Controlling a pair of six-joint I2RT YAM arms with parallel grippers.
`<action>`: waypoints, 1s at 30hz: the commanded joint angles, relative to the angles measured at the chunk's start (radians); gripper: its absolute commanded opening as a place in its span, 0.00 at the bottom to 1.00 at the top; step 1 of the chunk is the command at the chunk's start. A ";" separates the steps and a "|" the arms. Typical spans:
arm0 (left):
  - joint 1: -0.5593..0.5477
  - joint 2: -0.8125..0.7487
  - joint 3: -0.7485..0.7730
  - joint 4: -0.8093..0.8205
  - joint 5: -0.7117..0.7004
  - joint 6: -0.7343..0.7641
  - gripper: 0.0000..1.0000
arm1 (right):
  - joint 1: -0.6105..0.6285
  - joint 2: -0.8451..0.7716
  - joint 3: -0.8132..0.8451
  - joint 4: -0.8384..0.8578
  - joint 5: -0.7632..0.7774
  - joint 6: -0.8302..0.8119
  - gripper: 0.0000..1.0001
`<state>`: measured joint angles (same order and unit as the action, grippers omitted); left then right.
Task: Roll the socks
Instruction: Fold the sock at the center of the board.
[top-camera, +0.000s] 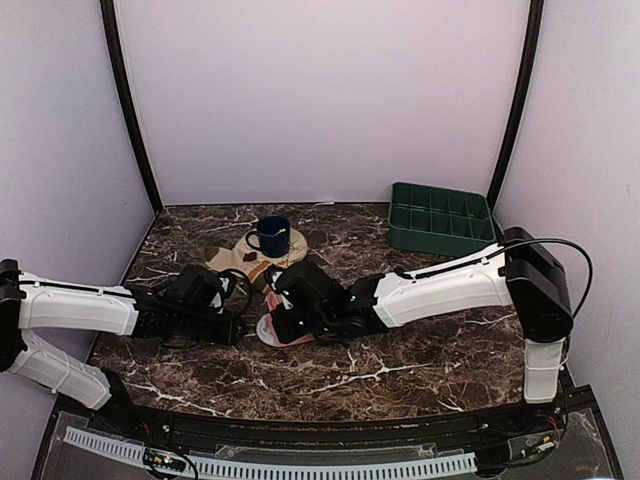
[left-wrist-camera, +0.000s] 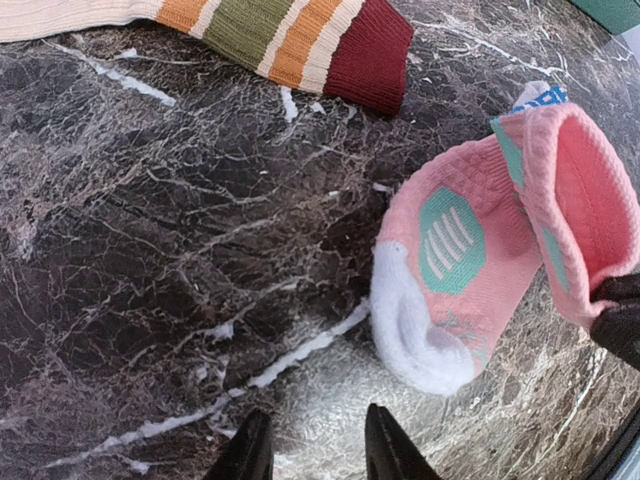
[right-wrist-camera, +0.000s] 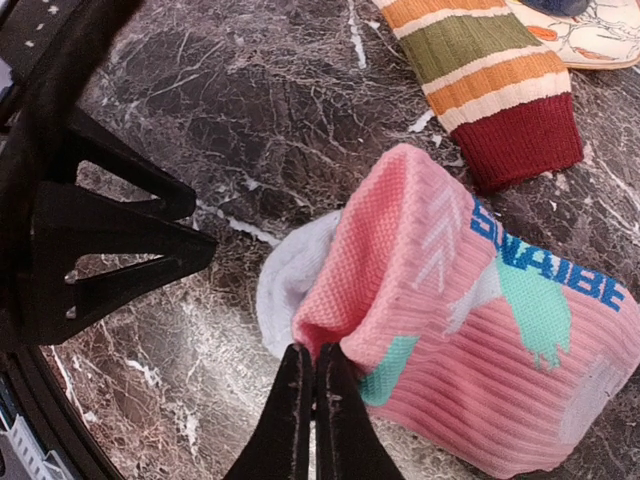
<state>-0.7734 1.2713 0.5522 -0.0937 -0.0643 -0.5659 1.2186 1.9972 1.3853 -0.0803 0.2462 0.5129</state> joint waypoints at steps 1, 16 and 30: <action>0.009 0.020 0.013 0.019 -0.003 -0.009 0.34 | 0.017 0.014 0.027 0.005 -0.042 -0.005 0.00; 0.014 0.048 0.066 -0.013 -0.012 -0.006 0.34 | 0.021 0.073 0.065 -0.014 -0.126 -0.027 0.01; 0.020 -0.011 0.153 -0.117 -0.084 0.025 0.44 | 0.022 0.008 0.060 -0.029 -0.155 -0.067 0.41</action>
<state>-0.7597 1.3102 0.6468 -0.1513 -0.1085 -0.5613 1.2304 2.0644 1.4361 -0.1223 0.0906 0.4648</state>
